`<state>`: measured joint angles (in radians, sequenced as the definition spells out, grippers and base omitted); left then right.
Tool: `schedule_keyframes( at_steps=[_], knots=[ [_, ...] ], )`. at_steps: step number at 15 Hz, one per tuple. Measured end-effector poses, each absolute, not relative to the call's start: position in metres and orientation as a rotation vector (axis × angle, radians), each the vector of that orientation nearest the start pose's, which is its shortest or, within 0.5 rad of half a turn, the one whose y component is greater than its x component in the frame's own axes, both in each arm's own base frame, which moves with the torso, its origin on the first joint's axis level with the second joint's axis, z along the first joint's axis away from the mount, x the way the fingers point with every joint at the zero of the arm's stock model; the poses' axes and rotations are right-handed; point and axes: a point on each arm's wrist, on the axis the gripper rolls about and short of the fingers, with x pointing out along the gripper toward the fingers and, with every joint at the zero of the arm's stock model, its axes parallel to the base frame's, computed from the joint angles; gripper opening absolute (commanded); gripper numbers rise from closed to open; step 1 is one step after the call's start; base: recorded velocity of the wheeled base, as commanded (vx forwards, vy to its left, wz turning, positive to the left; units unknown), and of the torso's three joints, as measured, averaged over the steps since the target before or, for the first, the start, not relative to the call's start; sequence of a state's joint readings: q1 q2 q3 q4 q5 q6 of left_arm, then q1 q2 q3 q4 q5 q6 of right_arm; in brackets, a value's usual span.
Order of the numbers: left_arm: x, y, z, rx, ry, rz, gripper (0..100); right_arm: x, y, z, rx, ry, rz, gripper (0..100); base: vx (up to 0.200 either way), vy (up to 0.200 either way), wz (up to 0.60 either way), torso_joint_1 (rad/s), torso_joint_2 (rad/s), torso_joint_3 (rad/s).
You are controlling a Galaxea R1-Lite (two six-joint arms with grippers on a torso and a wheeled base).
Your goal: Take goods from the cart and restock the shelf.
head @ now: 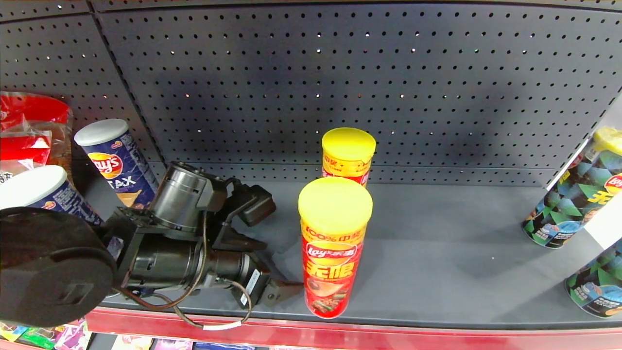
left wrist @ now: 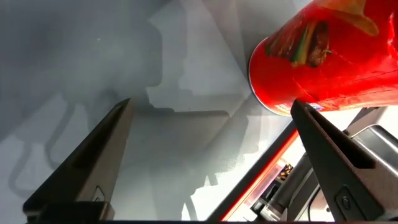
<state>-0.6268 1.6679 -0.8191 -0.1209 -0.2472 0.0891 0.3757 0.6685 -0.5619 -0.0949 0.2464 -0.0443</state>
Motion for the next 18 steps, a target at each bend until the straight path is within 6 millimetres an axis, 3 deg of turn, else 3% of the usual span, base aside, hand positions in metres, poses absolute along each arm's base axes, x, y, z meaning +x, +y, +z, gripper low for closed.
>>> schedule_keyframes(
  at_steps=[18],
  knots=[
    [0.2226, -0.1711, 0.151, 0.222, 0.695, -0.872, 100, 0.043, 0.0228, 0.2397, -0.044, 0.004, 0.619, 100, 0.0, 0.0, 0.0, 0.0, 0.0, 0.0]
  ],
)
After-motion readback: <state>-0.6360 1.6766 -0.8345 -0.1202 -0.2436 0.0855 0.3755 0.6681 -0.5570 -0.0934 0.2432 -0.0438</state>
